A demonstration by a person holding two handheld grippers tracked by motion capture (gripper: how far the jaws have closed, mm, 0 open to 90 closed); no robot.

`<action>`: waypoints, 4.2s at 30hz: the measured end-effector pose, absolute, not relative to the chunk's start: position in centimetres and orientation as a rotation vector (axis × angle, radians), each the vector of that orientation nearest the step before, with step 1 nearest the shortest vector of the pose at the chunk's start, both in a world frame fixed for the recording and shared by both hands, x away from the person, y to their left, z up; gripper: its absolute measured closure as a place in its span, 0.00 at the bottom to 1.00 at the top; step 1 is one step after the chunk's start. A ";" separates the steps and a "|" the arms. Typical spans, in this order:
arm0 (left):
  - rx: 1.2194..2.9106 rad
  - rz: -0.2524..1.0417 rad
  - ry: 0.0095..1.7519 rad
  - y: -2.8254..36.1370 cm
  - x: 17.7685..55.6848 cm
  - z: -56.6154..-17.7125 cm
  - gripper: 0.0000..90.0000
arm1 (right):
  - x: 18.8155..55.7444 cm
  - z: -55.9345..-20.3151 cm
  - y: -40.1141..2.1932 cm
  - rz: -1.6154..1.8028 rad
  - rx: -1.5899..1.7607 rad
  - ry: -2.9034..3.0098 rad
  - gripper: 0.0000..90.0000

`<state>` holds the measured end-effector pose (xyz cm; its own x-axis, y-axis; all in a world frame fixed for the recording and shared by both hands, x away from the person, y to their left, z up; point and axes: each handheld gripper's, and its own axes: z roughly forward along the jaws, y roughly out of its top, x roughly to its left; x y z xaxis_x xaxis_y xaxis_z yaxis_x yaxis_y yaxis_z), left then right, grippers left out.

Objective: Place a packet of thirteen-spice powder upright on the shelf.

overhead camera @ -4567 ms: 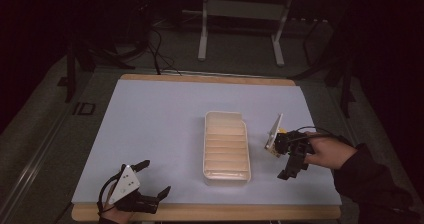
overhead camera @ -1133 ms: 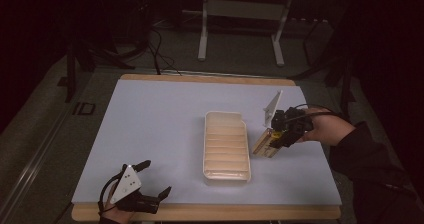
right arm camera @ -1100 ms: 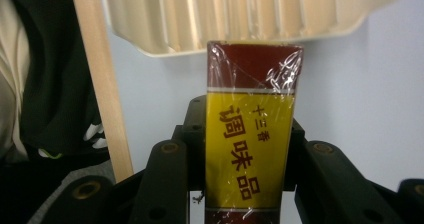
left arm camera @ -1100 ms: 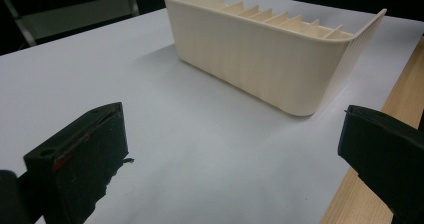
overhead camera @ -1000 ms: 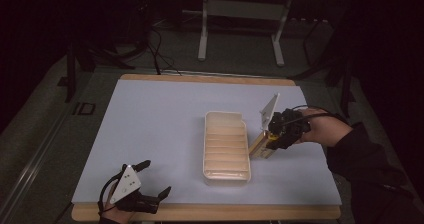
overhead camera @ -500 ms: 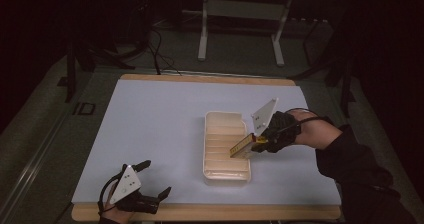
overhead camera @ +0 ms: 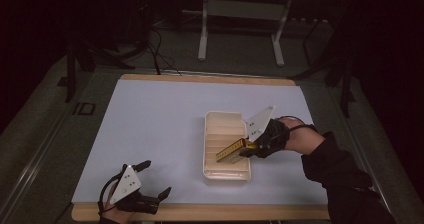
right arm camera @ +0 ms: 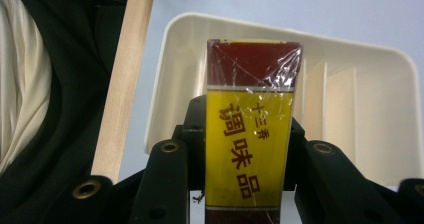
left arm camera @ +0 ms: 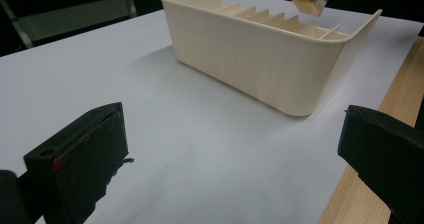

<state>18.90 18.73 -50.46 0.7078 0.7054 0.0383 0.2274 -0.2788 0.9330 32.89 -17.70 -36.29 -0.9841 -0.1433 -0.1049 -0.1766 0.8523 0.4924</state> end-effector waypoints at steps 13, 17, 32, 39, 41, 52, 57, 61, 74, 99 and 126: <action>1.842 0.554 0.729 18.7 18.9 -50.5 0.00 | 33.0 -38.1 -18.2 0.819 -0.260 2.988 0.76; 1.844 0.554 0.729 18.7 18.9 -50.5 0.00 | 32.9 -38.6 -18.4 0.814 -0.278 2.988 0.76; 1.846 0.551 0.729 18.7 18.9 -50.5 0.00 | 33.5 -40.1 -16.7 0.694 -0.225 3.053 0.76; 1.846 0.552 0.728 18.7 18.9 -50.5 0.00 | 33.7 -41.1 -15.5 0.626 -0.204 3.086 0.75; 1.846 0.551 0.729 18.7 18.9 -50.5 0.00 | 33.8 -41.3 -15.2 0.613 -0.195 3.092 0.75; 1.849 0.551 0.726 18.6 18.9 -50.5 0.00 | 33.8 -42.7 -13.3 0.554 -0.147 3.124 0.75; 1.848 0.552 0.724 18.6 18.9 -50.5 0.00 | 33.5 -43.0 -12.4 0.594 -0.103 3.116 0.75; 1.845 0.553 0.727 18.7 18.9 -50.5 0.00 | 33.2 -43.3 -11.9 0.630 -0.104 3.094 0.75; 1.847 0.550 0.726 18.7 18.9 -50.5 0.00 | 33.4 -42.2 -12.3 0.719 -0.028 3.084 0.52; 1.851 0.548 0.725 18.7 18.9 -50.6 0.00 | 35.1 -38.0 -20.4 0.935 0.378 2.883 0.15; 1.853 0.540 0.729 18.6 19.0 -50.6 0.00 | 32.9 -43.6 -29.4 1.010 0.899 2.552 0.14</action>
<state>18.99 18.58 -50.63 0.7154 0.6978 0.0354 0.2364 -0.2894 0.9276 32.89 -29.36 -43.60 -0.7773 0.6291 -0.0077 0.4535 0.5688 0.6862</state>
